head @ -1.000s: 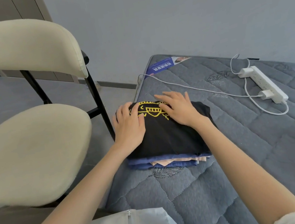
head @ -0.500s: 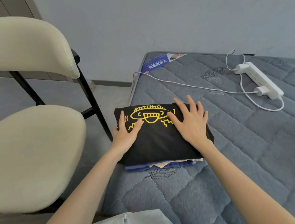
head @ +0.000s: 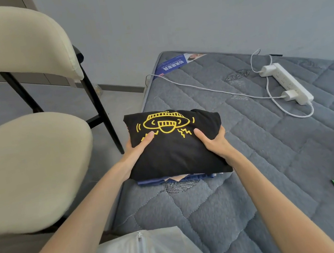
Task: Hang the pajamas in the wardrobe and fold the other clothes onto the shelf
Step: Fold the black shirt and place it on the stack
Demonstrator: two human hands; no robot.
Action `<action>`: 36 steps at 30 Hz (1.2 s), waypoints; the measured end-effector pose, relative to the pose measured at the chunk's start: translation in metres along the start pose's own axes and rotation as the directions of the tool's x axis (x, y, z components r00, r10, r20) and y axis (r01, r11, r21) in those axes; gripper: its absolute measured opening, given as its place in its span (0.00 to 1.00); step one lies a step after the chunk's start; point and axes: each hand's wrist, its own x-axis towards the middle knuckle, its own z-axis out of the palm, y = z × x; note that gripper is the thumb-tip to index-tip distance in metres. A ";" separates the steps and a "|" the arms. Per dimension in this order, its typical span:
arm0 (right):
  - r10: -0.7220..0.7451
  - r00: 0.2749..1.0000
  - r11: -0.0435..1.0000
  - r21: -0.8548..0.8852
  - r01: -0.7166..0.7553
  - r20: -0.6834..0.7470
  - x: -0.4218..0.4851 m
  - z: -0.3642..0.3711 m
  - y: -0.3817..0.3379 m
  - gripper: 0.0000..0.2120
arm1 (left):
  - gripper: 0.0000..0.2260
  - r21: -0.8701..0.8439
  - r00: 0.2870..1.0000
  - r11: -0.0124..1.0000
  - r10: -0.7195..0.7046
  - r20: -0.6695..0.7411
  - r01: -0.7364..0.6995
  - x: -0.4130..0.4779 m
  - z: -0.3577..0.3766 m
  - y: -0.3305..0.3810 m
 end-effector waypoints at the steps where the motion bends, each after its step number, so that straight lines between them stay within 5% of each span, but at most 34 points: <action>1: 0.004 1.000 1.000 0.000 -0.004 0.014 0.001 0.000 -0.003 0.55 | 0.40 0.000 1.000 1.000 -0.009 0.022 0.009 0.000 -0.001 0.001; 11: 0.124 0.978 0.992 -0.042 -0.119 0.165 0.008 -0.012 -0.012 0.58 | 0.36 -0.120 0.983 0.981 -0.136 0.124 0.151 0.007 -0.009 -0.007; 23: 0.023 0.978 0.990 0.132 -0.052 0.209 0.005 -0.013 0.004 0.55 | 0.37 -0.324 0.929 0.878 -0.285 0.235 0.352 0.013 -0.015 -0.014; 30: 0.070 0.956 0.963 0.231 -0.139 0.284 0.010 -0.010 0.005 0.54 | 0.36 -0.324 0.923 0.875 -0.283 0.261 0.360 0.015 -0.018 -0.010; 36: -0.031 0.964 0.944 0.323 -0.058 0.263 0.009 0.002 0.000 0.54 | 0.28 -0.344 0.934 0.884 -0.229 0.273 0.317 0.007 -0.026 0.006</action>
